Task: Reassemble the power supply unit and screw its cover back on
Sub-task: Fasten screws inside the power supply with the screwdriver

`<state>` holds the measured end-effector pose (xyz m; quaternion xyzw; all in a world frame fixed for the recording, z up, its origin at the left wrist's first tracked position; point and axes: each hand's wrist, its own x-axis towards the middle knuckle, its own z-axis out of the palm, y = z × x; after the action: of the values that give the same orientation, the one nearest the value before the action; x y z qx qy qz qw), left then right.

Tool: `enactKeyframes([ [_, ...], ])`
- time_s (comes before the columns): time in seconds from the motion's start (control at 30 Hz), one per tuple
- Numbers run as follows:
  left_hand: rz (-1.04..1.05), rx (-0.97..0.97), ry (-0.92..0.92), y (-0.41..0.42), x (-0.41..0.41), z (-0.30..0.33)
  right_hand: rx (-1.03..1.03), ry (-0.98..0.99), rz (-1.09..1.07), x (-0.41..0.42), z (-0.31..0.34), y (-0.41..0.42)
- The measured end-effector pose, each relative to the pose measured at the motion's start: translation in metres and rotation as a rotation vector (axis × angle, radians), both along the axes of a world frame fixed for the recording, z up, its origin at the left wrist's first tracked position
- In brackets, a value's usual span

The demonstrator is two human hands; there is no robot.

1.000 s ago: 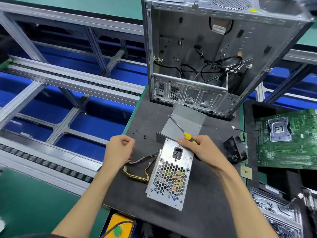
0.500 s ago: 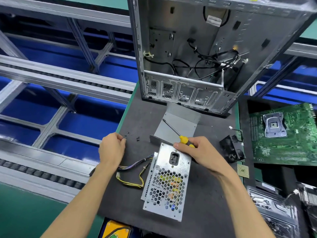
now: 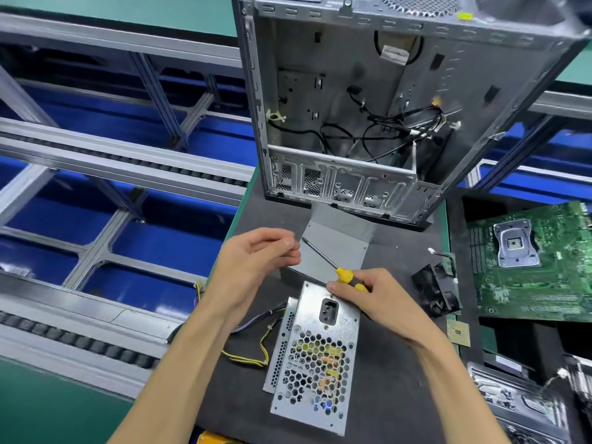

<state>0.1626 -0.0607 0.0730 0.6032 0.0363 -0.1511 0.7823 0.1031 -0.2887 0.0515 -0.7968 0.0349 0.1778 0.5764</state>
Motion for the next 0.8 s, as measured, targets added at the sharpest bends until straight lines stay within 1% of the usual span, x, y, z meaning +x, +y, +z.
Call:
enactKeyframes([
  [0.07,-0.024,-0.043,-0.033,-0.002,0.001,0.01,-0.001,0.001,0.003,-0.001,0.002,-0.001],
  [0.17,-0.051,-0.017,-0.057,-0.005,0.0,0.018,-0.005,-0.001,0.011,-0.003,0.006,-0.001],
  [0.37,-0.016,0.108,-0.004,-0.011,0.0,0.02,-0.014,-0.04,-0.025,-0.004,0.012,0.002],
  [0.57,-0.078,0.151,0.032,-0.015,-0.004,0.025,-0.021,-0.06,-0.02,-0.009,0.013,-0.001],
  [0.63,-0.06,0.166,0.04,-0.018,-0.005,0.025,-0.026,-0.092,-0.023,-0.01,0.013,-0.001],
  [0.8,0.05,0.051,0.096,-0.027,-0.013,0.019,-0.006,-0.127,-0.04,-0.01,0.012,0.003],
])
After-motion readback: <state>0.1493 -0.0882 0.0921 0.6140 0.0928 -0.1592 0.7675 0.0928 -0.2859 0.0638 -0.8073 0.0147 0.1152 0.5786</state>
